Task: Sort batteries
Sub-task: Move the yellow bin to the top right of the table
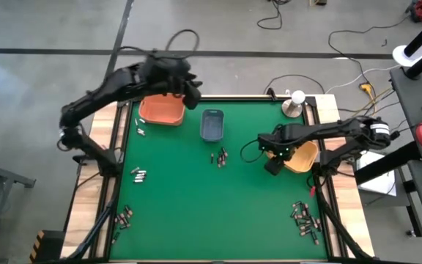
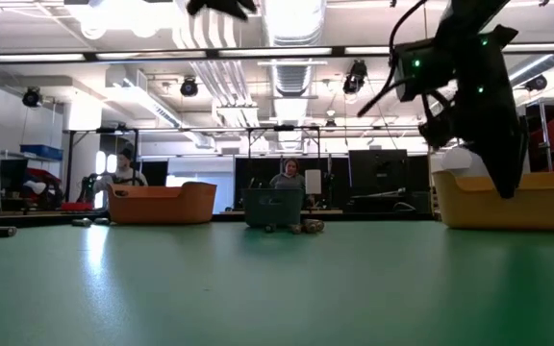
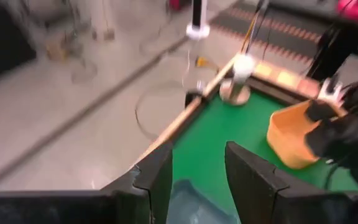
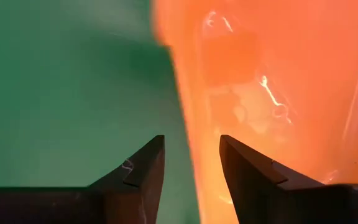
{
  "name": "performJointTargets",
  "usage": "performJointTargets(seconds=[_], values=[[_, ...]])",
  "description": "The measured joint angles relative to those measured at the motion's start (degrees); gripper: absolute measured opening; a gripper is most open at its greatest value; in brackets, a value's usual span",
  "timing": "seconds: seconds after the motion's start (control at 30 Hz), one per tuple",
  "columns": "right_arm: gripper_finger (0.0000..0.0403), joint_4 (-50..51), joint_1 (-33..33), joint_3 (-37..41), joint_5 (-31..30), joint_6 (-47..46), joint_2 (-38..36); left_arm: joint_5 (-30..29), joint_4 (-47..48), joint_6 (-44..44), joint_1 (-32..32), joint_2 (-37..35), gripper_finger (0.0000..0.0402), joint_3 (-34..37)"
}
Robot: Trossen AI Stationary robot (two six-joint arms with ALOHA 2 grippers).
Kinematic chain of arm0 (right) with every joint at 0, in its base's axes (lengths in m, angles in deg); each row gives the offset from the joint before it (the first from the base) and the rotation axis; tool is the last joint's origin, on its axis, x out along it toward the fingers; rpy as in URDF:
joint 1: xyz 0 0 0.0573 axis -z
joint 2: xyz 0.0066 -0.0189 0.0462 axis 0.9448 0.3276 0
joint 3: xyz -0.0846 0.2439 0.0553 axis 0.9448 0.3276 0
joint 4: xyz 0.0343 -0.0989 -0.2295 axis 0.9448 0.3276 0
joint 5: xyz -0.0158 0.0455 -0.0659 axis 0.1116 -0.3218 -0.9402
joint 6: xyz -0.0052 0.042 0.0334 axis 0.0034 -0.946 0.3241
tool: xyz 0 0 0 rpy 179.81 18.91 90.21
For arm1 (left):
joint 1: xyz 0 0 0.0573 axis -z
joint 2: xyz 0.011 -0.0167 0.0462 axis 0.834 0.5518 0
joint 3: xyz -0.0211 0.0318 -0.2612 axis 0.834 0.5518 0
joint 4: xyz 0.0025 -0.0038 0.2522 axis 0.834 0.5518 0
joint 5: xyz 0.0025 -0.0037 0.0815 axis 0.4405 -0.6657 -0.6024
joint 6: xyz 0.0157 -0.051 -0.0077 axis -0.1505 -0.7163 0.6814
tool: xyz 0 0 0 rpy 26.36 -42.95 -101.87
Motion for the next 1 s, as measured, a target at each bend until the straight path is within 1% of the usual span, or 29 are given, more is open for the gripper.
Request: performJointTargets(seconds=[0.1, 0.2, 0.3, 0.37, 0.4, 0.47, 0.6, 0.67, 0.73, 0.83, 1.0], values=[[0.0123, -0.66, 0.01, 0.14, -0.11, 0.44, 2.12, -0.27, -1.95, 3.71, 1.86, -3.37, 0.0127, 0.00], [0.0094, -2.76, 0.01, 0.16, -0.09, 0.42, 4.08, -0.29, -2.18, 4.90, 3.18, -6.34, 0.0127, 0.00], [0.0057, -3.90, 0.01, 0.16, 0.11, 0.03, 5.65, -0.89, -1.01, 4.50, 3.60, -8.92, 0.0127, 0.00], [0.0027, -3.86, 0.01, 0.16, 0.48, -0.62, 5.96, -2.88, 0.14, 3.21, 3.72, -10.36, 0.0127, 0.00], [0.0018, -3.86, 0.01, 0.16, 0.93, -1.04, 5.79, -4.02, 0.83, 2.69, 3.73, -11.01, 0.0127, 0.00], [0.0013, -3.77, 0.01, 0.07, 2.53, -2.61, 4.66, -5.69, 2.25, 2.22, 3.79, -12.17, 0.0127, 0.00], [0.0009, -2.11, 0.02, -3.48, 4.59, -8.50, 1.17, -5.95, 3.66, 2.93, 3.79, -13.77, 0.0127, 0.00], [0.0009, -2.52, 0.72, -6.59, 4.28, -12.52, -0.13, -5.95, 3.94, 4.25, 3.79, -14.20, 0.0127, 0.10], [0.0009, -3.52, 2.29, -9.96, 2.61, -17.19, -0.63, -6.08, 3.90, 5.83, 3.79, -14.59, 0.0127, 0.11], [0.0009, -7.35, 5.48, -14.59, 1.44, -21.61, 0.26, -6.30, 3.86, 7.38, 3.79, -14.83, 0.0127, 0.11], [0.0009, -13.68, 11.59, -20.74, 1.22, -22.57, 5.52, -6.47, 3.87, 7.58, 3.77, -14.47, 0.0127, 0.25]])
